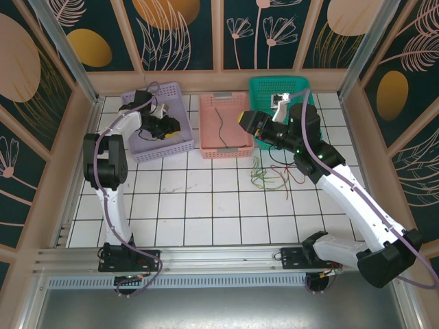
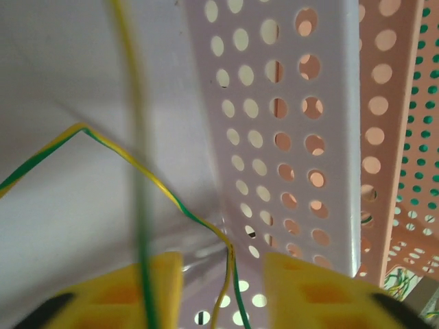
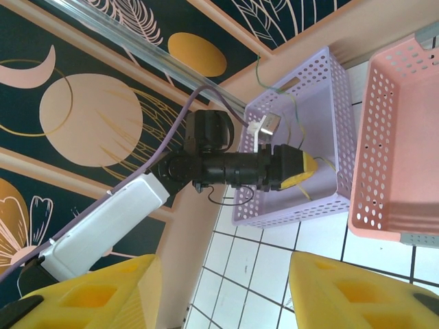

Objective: Untangle the cables

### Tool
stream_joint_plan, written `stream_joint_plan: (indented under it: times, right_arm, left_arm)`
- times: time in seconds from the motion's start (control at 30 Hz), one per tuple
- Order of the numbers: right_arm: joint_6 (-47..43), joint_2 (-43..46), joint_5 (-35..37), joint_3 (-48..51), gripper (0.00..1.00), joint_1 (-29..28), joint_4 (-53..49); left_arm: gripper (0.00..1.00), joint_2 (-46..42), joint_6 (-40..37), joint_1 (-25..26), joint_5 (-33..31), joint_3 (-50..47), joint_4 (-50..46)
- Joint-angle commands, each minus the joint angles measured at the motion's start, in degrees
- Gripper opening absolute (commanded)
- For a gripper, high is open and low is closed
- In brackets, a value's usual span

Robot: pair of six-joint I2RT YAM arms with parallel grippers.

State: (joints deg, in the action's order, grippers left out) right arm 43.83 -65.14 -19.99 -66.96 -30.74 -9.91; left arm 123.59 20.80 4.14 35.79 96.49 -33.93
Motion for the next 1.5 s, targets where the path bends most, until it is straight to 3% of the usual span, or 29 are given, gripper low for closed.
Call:
stream_joint_plan:
  times: [0.0, 0.17, 0.4, 0.57, 0.77, 0.9, 1.1, 1.23, 1.47]
  right_arm:
    - [-0.42, 1.39, -1.02, 0.51, 0.52, -0.28, 0.85]
    - [-0.46, 1.24, -1.15, 0.67, 0.52, -0.28, 1.03]
    - [-0.33, 0.37, -1.46, 0.60, 0.52, -0.28, 2.04]
    - [-0.24, -0.19, -1.89, 0.71, 0.52, -0.28, 2.53]
    - [-0.72, 0.25, -1.22, 0.94, 0.52, -0.27, 1.72]
    - [-1.17, 0.99, -0.33, 1.96, 0.52, -0.28, 1.03]
    - [-1.24, 1.25, 0.03, 3.46, 0.53, -0.27, 1.10]
    - [-1.12, 1.42, 0.25, 3.77, 0.53, -0.02, 1.10]
    - [-0.53, 2.29, 0.86, 5.05, 0.52, 1.27, 0.72]
  left_arm:
    - [0.50, 0.60, 1.85, -0.36, 0.98, 3.66, -1.60]
    - [0.61, -1.51, 4.31, -0.36, -4.50, 6.78, -5.02]
    - [0.77, -6.94, 11.14, -0.36, -19.15, 9.50, -10.83]
    - [0.74, -4.49, 12.96, -0.80, -28.17, 21.76, -16.82]
    - [0.62, 0.02, 15.11, -2.09, -39.50, 35.18, -22.14]
    - [0.56, 1.66, 15.65, -3.25, -37.08, 35.25, -17.41]
    - [0.49, 9.37, 22.15, -3.44, -25.23, 34.74, -8.47]
    - [0.51, 10.63, 25.00, -3.35, -24.07, 28.94, 2.32]
    - [0.56, 15.80, 28.12, -3.44, -24.66, 30.24, 9.24]
